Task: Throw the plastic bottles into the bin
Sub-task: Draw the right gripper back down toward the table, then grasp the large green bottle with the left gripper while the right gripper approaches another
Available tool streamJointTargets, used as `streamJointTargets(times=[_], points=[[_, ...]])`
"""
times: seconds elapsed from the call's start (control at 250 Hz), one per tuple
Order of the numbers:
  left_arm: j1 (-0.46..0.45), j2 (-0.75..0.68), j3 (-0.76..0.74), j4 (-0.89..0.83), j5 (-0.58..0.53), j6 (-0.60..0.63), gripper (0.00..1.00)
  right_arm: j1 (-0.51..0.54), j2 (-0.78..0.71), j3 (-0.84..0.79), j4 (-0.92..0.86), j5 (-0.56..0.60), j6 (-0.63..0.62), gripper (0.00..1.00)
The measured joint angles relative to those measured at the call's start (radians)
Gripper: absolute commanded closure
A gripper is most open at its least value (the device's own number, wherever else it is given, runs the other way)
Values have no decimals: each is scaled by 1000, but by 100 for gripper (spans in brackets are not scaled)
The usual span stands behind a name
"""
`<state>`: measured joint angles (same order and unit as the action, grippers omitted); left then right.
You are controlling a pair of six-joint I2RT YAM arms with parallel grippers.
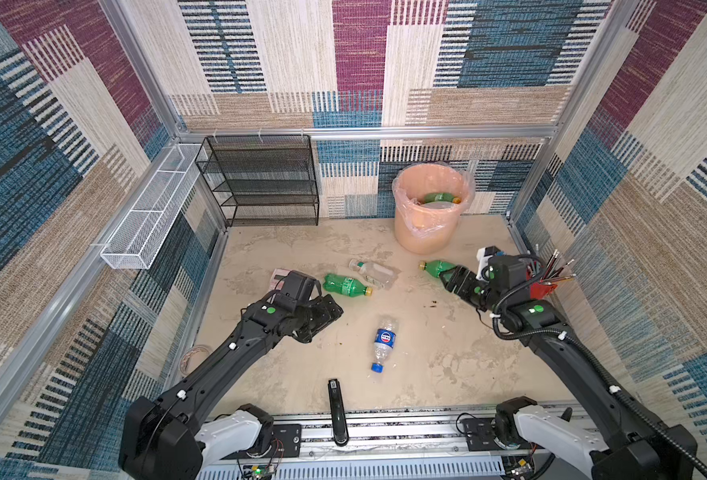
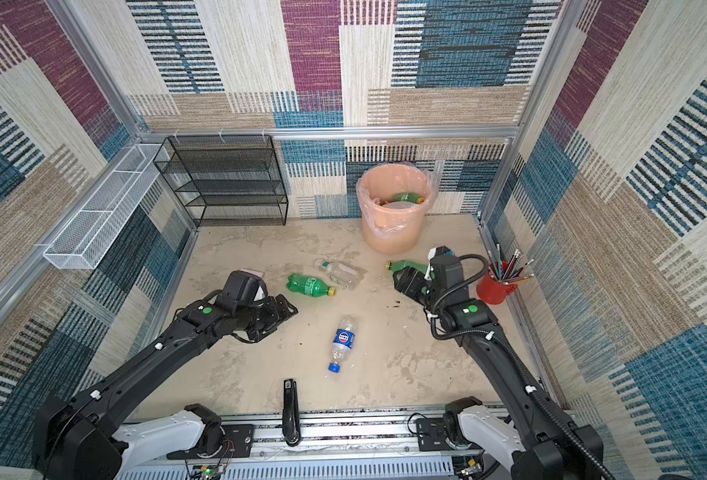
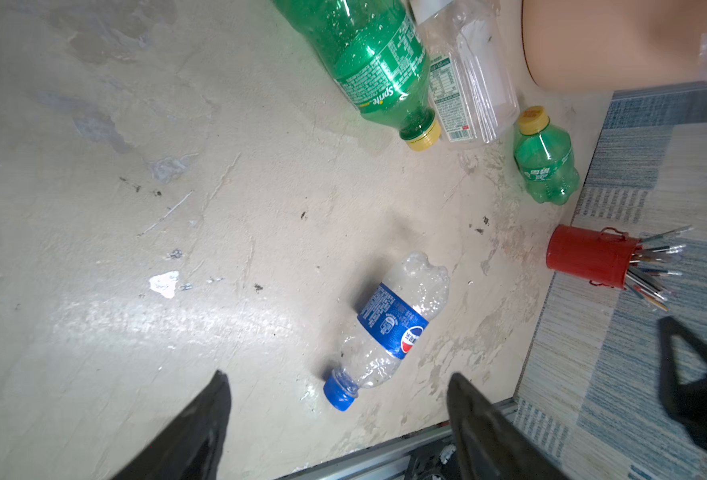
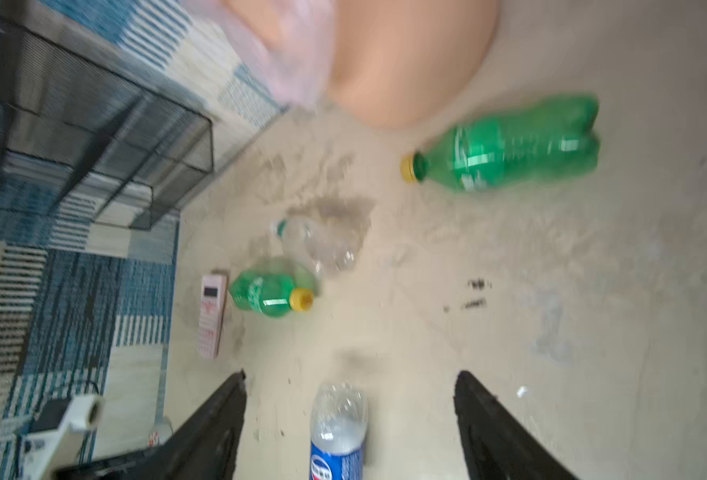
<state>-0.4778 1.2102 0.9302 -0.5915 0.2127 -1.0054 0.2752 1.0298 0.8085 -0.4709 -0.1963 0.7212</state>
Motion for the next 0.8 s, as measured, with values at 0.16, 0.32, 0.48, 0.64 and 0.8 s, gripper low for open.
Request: streamJointTargets(times=[0.16,0.32,0.48,0.64,0.8], points=[[0,139,101,21,-35,-106,11,28,9,-112,4,-93,22,18],[-2,277,217,14,-111,-239,6,31,29,-119,10,-148,-10,17],[-12,414,377,-44,-209,-341,4,31,29,-107,16,-171,-80,16],[-14,537,485,-93,-268,-436,4,31,1,-112,15,-188,-137,16],[-13,655,564,-135,-290,-516,4,31,-23,-108,-5,-193,-181,15]])
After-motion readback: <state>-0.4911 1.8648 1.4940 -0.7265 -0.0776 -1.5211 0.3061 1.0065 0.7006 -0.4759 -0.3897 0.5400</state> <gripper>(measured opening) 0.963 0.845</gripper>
